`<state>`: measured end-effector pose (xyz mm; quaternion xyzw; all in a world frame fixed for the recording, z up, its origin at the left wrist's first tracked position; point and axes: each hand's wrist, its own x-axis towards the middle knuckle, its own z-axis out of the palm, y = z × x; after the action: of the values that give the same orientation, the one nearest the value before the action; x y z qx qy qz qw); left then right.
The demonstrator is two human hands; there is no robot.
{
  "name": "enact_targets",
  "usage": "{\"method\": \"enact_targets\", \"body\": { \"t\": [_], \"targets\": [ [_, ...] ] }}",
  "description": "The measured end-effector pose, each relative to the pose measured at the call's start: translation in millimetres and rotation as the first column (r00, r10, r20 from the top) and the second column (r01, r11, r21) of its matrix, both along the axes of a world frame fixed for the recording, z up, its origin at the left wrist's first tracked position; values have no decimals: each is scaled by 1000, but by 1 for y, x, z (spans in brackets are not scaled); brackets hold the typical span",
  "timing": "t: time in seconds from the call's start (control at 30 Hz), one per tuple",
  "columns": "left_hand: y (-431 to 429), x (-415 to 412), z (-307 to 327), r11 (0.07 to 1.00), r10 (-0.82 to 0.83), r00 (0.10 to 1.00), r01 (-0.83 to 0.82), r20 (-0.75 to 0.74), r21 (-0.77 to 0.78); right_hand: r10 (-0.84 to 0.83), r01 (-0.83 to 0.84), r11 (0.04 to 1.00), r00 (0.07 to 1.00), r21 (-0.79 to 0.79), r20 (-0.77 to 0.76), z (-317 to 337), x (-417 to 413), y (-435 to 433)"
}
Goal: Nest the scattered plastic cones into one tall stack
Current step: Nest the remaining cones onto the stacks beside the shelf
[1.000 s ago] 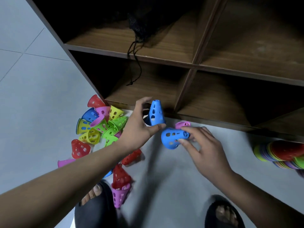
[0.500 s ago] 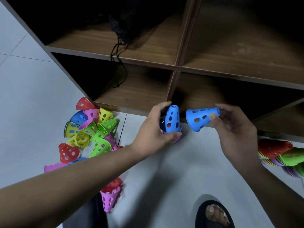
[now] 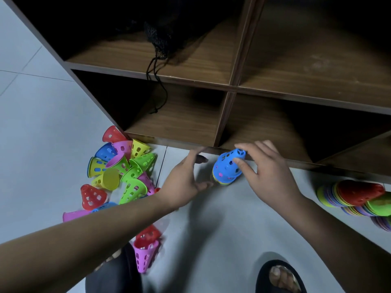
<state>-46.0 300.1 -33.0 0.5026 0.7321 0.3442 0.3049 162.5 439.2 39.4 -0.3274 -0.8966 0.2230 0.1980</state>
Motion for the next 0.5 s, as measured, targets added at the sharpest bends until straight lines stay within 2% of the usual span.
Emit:
{"method": "enact_targets", "body": {
  "t": [0.13,0.23,0.3,0.4,0.5],
  "targets": [
    [-31,-36,-6,999,7,989,-12,-145,-35,50,-59,996,991,66,125,-10,-7,-5],
    [-54,-64,-10,996,27,971,-48,-238,-81,98,-116,982,988,150,123,-7,-20,-23],
    [-68,-79,-12,992,43,955,-75,-293,-97,189,-207,960,976,191,106,-7,-33,-42],
    [-91,-92,-14,990,64,916,-108,-396,-88,344,-356,922,934,154,98,-17,-51,-74],
    [-115,-97,-17,984,90,888,-149,-451,-96,451,-467,880,880,90,152,-37,-71,-96]
  ]
}}
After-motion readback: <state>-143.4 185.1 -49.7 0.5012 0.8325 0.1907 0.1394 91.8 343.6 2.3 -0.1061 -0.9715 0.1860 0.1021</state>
